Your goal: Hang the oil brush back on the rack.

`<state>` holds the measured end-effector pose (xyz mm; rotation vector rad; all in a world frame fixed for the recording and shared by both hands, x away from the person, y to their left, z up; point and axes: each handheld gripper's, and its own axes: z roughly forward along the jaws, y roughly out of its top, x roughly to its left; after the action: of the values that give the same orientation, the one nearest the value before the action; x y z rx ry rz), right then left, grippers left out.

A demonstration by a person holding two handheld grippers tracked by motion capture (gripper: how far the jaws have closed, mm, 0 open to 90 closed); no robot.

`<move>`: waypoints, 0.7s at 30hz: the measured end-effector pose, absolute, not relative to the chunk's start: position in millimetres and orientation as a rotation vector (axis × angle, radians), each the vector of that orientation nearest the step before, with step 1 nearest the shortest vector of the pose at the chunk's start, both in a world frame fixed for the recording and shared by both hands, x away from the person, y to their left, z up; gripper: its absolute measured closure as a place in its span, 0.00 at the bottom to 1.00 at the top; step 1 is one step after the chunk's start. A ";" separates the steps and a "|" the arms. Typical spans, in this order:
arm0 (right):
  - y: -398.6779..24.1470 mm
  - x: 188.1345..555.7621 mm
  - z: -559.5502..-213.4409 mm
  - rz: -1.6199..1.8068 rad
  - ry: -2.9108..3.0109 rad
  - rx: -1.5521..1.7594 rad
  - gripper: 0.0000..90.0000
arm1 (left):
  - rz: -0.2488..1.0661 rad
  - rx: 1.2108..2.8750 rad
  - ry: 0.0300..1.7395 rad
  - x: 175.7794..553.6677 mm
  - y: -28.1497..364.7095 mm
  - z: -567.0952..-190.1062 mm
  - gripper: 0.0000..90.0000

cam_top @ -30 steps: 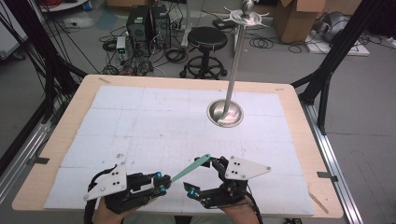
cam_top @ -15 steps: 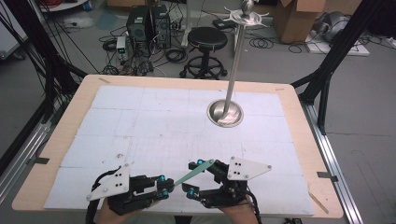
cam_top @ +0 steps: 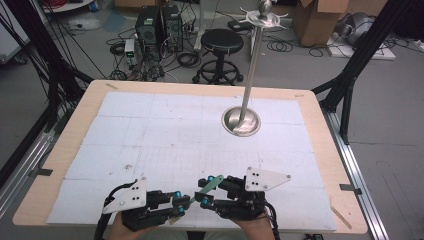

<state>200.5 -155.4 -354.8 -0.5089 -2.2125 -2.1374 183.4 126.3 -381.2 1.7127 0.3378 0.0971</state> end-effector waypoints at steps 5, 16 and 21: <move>-155.8 199.5 -354.2 -2.133 -2.252 -0.535 0.87 | 0.102 1.734 0.334 182.5 121.1 -383.6 0.91; -150.9 195.1 -346.3 -2.079 -2.270 -0.567 0.92 | 0.096 1.728 0.327 181.7 119.7 -384.2 0.91; -153.3 195.0 -344.7 -2.086 -2.279 -0.565 0.92 | 0.046 1.748 0.381 189.7 124.7 -383.4 0.58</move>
<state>195.0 -153.3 -344.7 -0.5652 -2.2792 -2.0856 189.7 124.7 -383.4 1.7482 0.3811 0.0458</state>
